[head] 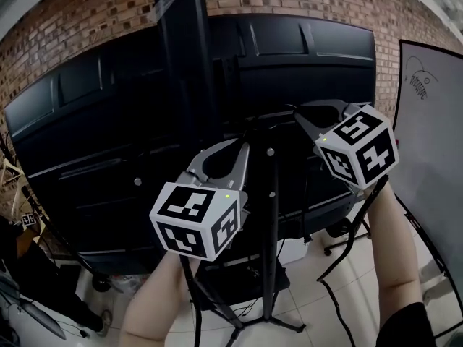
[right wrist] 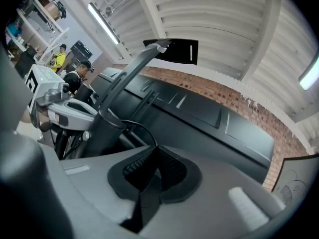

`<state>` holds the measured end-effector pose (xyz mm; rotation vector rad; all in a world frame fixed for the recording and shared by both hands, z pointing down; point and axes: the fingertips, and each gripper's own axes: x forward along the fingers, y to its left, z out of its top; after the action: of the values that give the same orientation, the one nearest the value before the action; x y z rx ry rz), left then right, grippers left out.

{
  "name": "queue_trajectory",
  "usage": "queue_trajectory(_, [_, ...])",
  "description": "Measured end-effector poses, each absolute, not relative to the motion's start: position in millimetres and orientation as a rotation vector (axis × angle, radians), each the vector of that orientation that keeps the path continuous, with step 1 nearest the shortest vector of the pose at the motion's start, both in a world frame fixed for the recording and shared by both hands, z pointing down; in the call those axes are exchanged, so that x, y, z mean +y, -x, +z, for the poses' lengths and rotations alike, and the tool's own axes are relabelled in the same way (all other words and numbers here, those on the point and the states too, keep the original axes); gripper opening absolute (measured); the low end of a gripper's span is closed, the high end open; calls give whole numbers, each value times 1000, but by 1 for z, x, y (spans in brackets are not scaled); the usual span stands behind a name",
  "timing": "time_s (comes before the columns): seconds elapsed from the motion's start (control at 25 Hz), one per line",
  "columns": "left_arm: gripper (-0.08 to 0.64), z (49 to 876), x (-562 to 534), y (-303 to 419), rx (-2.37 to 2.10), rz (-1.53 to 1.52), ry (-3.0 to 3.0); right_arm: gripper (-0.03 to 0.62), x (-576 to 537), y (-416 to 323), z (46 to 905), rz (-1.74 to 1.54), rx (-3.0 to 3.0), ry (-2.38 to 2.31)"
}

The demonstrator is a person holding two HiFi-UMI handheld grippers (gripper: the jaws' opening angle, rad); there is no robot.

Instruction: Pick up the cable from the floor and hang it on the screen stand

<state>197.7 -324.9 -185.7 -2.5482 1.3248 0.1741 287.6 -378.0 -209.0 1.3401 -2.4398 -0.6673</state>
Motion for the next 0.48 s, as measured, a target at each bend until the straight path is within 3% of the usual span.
queue_trajectory(0.48, [6,-187,-319,-197,1313,206,2507,18,-361,-293,-136,-547,-2520,-1419])
